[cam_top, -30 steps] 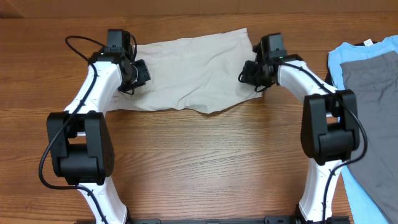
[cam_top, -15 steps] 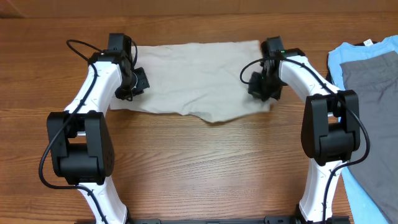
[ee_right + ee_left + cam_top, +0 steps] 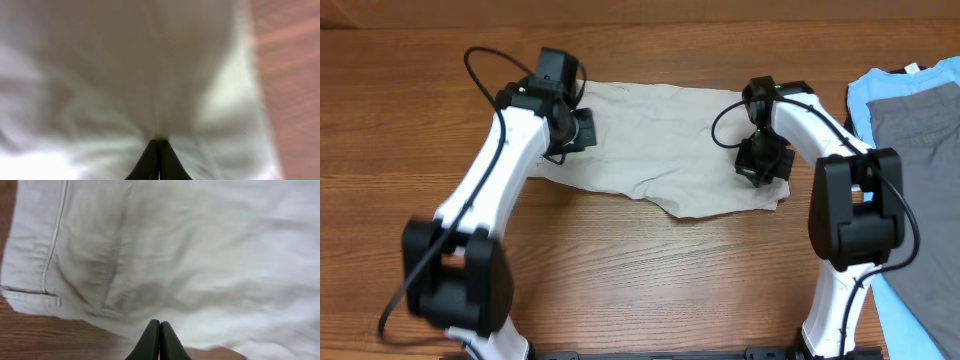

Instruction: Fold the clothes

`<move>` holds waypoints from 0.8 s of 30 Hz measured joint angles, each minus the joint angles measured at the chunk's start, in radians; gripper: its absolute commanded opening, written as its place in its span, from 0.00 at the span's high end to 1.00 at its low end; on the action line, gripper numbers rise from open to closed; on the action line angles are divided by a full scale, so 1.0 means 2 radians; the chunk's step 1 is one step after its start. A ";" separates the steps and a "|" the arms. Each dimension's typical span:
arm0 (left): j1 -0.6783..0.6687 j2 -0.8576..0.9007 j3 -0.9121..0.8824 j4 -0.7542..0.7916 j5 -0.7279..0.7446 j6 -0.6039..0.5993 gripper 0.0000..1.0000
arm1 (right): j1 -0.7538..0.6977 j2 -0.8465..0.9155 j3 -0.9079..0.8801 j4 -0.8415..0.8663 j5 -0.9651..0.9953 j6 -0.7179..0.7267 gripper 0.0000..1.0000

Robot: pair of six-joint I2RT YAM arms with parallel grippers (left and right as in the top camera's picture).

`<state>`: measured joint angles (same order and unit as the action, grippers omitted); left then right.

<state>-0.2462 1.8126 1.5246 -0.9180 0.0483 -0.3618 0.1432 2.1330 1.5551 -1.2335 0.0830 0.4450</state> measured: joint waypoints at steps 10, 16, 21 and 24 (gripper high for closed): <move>-0.001 -0.061 0.000 -0.012 -0.014 0.000 0.96 | -0.010 -0.208 -0.006 -0.006 -0.040 -0.042 0.28; 0.006 -0.037 0.000 -0.013 -0.020 0.000 0.95 | -0.019 -0.250 -0.005 -0.008 -0.047 -0.050 0.00; 0.006 -0.018 0.000 0.003 -0.039 0.002 0.96 | -0.020 -0.250 -0.005 -0.010 -0.051 -0.051 0.00; 0.006 0.002 0.000 0.020 -0.053 0.002 0.96 | -0.020 -0.250 -0.005 -0.010 -0.051 -0.051 0.00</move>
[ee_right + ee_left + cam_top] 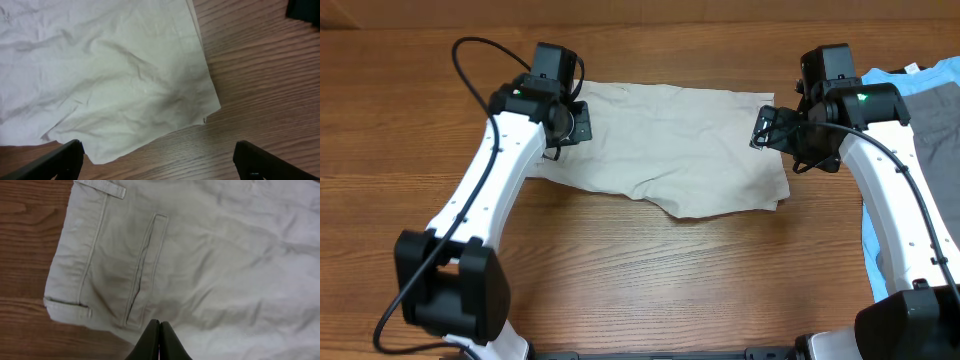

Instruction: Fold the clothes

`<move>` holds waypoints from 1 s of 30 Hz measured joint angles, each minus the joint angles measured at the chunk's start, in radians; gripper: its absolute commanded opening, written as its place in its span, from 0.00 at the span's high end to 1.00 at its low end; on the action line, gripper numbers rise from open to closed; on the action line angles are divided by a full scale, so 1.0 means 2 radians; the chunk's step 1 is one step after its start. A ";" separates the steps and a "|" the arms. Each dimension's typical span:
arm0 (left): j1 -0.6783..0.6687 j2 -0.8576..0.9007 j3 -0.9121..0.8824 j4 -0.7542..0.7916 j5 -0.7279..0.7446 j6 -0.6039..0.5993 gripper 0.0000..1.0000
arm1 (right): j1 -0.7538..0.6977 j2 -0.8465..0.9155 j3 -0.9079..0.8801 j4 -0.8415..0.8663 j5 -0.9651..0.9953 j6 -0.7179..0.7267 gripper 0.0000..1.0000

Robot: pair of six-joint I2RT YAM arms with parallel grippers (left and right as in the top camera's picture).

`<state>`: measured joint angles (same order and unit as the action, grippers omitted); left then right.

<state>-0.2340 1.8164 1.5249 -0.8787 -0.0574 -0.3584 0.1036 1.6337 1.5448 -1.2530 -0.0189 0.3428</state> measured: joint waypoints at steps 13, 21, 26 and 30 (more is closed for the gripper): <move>0.000 0.136 0.000 0.047 -0.019 0.000 0.96 | 0.000 0.000 0.000 0.005 -0.013 0.000 0.00; 0.000 0.155 0.006 0.001 -0.020 0.000 0.96 | 0.000 0.000 0.000 0.005 -0.014 0.001 0.00; 0.001 0.155 0.009 -0.070 -0.004 -0.001 0.96 | 0.000 0.000 0.000 0.005 -0.014 0.001 0.00; 0.001 0.156 0.008 -0.095 0.008 -0.002 0.96 | 0.000 0.000 0.000 0.005 -0.014 0.001 0.00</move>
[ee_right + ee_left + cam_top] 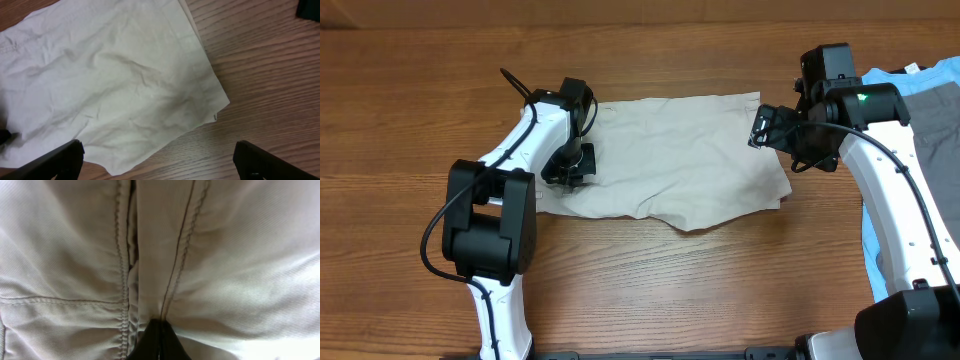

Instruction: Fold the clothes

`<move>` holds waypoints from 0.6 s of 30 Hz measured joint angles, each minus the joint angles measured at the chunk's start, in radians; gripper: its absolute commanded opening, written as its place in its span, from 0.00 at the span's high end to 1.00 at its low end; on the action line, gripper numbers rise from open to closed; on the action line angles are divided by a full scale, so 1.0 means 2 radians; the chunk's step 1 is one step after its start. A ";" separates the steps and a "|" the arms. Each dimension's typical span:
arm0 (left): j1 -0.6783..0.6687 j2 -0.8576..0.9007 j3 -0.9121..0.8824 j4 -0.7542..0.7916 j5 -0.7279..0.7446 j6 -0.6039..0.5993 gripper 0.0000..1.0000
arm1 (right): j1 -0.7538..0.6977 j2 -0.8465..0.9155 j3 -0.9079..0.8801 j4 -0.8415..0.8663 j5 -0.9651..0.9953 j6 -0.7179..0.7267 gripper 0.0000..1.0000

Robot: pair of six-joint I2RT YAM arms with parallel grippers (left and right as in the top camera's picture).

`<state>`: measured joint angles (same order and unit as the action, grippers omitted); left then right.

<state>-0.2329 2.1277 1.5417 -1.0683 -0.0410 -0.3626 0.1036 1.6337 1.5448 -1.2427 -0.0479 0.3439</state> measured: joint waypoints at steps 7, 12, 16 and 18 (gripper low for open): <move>0.002 0.000 0.029 -0.018 0.007 0.000 0.96 | 0.000 0.000 0.000 0.000 0.000 0.000 0.00; 0.002 -0.024 0.074 0.000 0.011 0.000 0.96 | 0.000 0.000 0.000 0.000 0.000 0.000 0.00; 0.002 -0.044 0.085 0.034 0.011 0.000 0.96 | 0.000 0.000 0.000 0.000 0.000 0.000 0.00; 0.002 -0.045 0.086 0.044 0.011 0.000 0.96 | 0.000 0.000 0.000 0.000 0.000 0.000 0.00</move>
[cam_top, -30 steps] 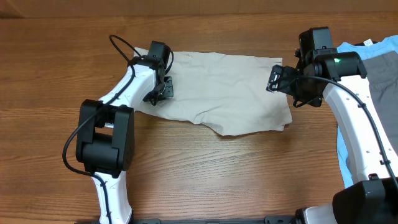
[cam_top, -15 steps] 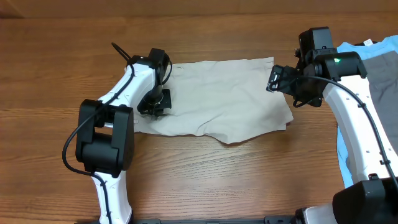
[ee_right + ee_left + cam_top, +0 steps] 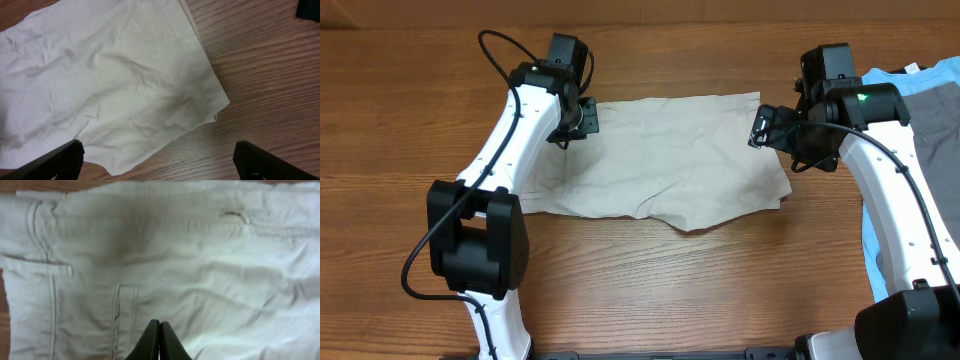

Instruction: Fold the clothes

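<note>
Beige shorts [image 3: 670, 155] lie spread flat across the table's middle, waistband to the left, with belt loops and a pocket seam showing in the left wrist view [image 3: 120, 310]. My left gripper [image 3: 576, 116] hovers over the shorts' upper left corner; its fingers [image 3: 159, 326] are shut with nothing between them. My right gripper [image 3: 772, 130] hangs above the shorts' right edge. It stands open [image 3: 157, 148], fingers wide apart over the hem [image 3: 200, 115] and bare wood.
A light blue shirt [image 3: 876, 88] with a grey garment [image 3: 920, 130] on it lies at the table's right edge, beside my right arm. Bare wood table [image 3: 650, 290] runs in front of the shorts and to their left.
My left gripper was down on a seam at the shorts' left middle; now it is higher and farther back, over the upper left corner, still shut. Right arm and shorts unchanged.
Both grippers were first shut and low on the shorts, left at the waistband, right at the right end. Then the right one stood open off the right edge. Later the shorts lay straighter with the left gripper pressed on a seam; now it is raised.
</note>
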`<move>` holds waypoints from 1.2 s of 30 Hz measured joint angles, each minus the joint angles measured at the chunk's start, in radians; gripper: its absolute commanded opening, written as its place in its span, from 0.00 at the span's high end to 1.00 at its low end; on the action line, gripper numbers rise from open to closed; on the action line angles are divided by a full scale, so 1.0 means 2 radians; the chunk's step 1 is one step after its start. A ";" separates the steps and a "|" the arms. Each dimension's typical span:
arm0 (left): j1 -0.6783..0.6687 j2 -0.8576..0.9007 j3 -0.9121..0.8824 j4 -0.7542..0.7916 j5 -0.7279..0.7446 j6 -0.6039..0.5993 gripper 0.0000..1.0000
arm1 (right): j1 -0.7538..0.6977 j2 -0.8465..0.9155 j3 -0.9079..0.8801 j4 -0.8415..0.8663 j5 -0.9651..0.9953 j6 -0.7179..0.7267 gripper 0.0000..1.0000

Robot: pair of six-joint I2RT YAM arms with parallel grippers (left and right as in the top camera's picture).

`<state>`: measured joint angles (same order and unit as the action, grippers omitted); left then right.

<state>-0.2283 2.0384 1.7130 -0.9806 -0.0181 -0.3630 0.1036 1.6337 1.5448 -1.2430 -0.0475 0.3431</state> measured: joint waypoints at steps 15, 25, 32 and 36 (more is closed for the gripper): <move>0.000 0.063 0.000 0.102 -0.001 -0.002 0.96 | 0.000 0.000 0.000 0.000 0.000 0.000 0.00; 0.009 0.093 0.000 0.159 -0.041 -0.004 0.96 | 0.000 0.000 0.000 0.000 0.000 0.000 0.00; 0.023 0.119 0.007 0.181 -0.039 -0.006 0.96 | 0.000 0.000 0.000 0.000 0.000 0.000 0.00; 0.031 0.125 0.014 0.181 -0.030 -0.013 0.96 | 0.000 0.000 0.000 0.000 0.000 0.000 0.00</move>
<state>-0.1665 2.2875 1.7412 -0.6189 -0.0780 -0.3885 0.1036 1.6337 1.5448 -1.2427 -0.0483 0.3439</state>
